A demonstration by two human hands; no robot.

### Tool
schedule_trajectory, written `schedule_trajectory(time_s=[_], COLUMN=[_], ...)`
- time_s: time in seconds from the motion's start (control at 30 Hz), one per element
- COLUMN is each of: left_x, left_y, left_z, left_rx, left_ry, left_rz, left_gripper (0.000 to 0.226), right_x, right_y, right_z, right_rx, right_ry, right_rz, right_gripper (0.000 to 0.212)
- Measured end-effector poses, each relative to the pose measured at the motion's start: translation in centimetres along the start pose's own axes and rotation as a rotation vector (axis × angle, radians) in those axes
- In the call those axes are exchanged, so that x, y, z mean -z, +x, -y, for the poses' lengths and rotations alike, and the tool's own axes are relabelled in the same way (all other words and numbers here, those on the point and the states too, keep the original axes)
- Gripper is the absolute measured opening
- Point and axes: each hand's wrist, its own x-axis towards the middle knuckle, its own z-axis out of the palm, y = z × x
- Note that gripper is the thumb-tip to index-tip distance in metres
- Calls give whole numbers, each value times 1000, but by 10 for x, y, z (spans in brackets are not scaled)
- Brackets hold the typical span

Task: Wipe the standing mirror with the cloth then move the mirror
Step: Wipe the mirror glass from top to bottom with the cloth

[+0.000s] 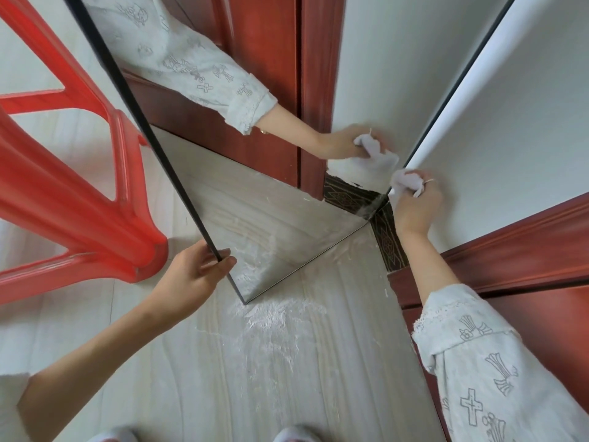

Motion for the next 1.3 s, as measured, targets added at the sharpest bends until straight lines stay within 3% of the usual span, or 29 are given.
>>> schedule_trajectory(time_s=[0.17, 0.37, 0.83, 0.93, 1.0, 1.13, 1.2, 1.3], left_x=[-1, -11, -24, -26, -26, -26, -25, -24], left_y=[11, 16, 26, 26, 26, 26, 26, 26], left_z=[-3, 5, 29, 29, 29, 29, 29, 28], left_rx=[152, 257, 300, 308, 301, 295, 298, 284], left_ry=[29, 88, 239, 246, 243, 243, 240, 226], left_rz=[141, 166, 213, 211, 216, 224, 223, 243], left_gripper=[9, 3, 17, 15, 18, 16, 17, 17], right_x=[-12, -22, -55, -61, -58, -42, -38, -30], right_y=[17, 12, 2, -10, -16, -12, -6, -4], right_z=[13, -13, -67, -74, -85, -94, -87, -62], right_rx=[19, -1, -242, -283, -316, -457, -373, -257], right_ry=[91, 60, 196, 189, 104, -205, -380, -357], right_rz=[-77, -31, 98, 210, 322, 755, 641, 232], right_gripper=[28, 25, 12, 9, 19, 30, 33, 30])
